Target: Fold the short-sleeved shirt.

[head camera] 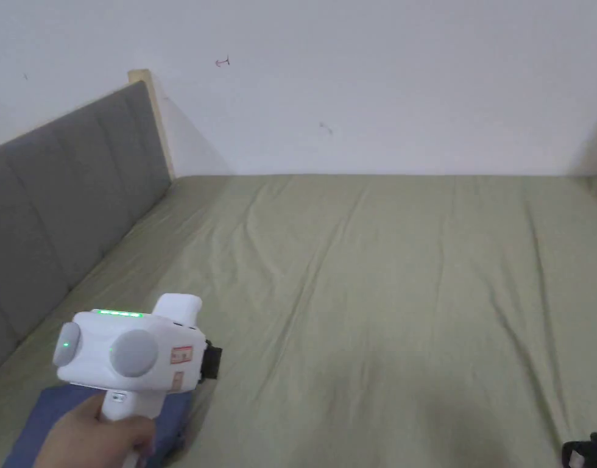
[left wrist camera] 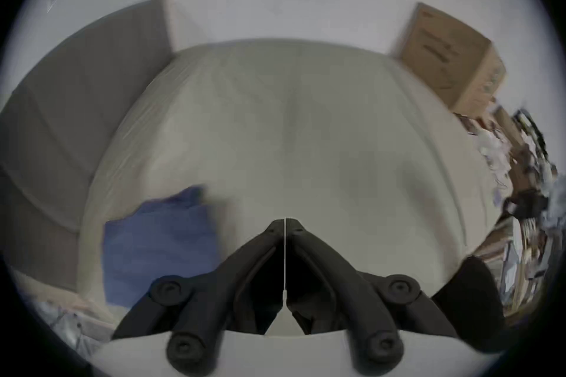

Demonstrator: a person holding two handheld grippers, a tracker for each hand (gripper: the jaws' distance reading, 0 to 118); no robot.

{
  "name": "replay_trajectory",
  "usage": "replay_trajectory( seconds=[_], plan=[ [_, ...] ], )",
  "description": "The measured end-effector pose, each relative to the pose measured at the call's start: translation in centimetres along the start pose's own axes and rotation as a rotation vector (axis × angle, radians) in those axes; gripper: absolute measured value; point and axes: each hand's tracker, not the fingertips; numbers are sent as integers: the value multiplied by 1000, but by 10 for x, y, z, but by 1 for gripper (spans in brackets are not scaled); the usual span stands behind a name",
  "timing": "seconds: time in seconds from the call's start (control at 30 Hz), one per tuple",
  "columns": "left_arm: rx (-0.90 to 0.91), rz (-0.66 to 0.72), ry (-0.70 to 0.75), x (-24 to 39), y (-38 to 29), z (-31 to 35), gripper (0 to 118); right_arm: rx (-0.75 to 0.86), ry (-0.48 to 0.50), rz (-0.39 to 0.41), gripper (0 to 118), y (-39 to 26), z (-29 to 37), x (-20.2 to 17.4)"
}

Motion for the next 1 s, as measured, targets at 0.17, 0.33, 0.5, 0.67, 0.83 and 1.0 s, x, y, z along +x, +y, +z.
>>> replay_trajectory(
  seconds=[0.17,0.33,0.5,0.67,0.83,1.0],
  plan=[
    [167,14,-132,107,23,33,0,95,-34,12,0,27,22,-19],
    [476,14,58,166,25,78,0,462,-142,144,0,36,59,-45],
    [778,5,198,194,-1,115,0,841,-230,205,0,17,74,-58],
    [820,36,221,200,-3,134,84,930,-297,189,82,13,66,-56],
    [821,41,216,200,-10,134,118,962,-360,204,118,8,59,-52],
    [769,23,226,200,-10,131,118,935,-394,225,118,8,56,-53]
  ],
)
